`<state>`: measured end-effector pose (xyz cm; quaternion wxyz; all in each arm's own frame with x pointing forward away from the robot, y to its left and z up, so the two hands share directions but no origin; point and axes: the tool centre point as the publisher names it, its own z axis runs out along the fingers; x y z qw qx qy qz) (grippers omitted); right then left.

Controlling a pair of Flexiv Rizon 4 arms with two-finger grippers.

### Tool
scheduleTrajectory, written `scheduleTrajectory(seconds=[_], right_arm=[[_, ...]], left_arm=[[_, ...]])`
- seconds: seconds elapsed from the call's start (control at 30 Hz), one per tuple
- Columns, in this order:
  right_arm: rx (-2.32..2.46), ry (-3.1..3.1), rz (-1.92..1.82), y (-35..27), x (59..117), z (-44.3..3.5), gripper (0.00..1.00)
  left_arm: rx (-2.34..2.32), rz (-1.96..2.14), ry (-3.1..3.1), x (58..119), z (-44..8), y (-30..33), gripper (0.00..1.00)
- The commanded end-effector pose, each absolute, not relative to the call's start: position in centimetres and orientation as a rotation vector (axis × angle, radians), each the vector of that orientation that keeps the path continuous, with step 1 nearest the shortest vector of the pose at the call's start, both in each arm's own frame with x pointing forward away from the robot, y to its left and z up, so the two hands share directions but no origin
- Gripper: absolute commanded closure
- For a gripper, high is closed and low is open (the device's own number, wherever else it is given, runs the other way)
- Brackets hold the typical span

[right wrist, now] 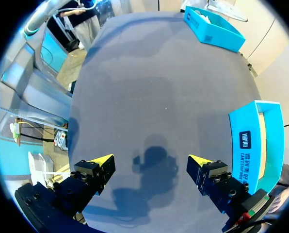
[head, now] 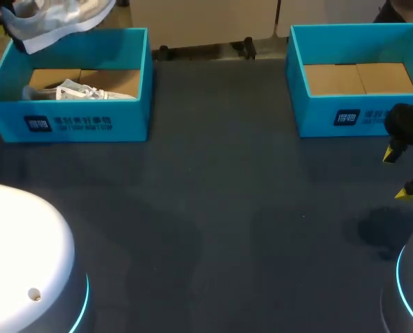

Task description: Take the shoe out of the shoebox, open the shoe tongue, remove and reinsert the insole, then place the shoe into the shoebox

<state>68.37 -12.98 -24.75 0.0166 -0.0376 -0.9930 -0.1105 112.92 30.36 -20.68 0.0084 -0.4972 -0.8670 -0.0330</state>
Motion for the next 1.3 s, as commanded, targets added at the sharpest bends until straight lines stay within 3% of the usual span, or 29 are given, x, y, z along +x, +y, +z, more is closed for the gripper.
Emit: scheduleTrajectory(seconds=[0.03, 1.3], right_arm=[[-0.117, -3.088, -0.339, -12.9, 68.4, -24.9, 0.0], [-0.117, -3.088, -0.339, -12.9, 68.4, -24.9, 0.0]], left_arm=[[-1.568, -0.114, -2.724, 112.4, -20.7, 30.3, 1.0], [-1.767, -0.198, -2.611, 114.6, -21.0, 32.2, 1.0]])
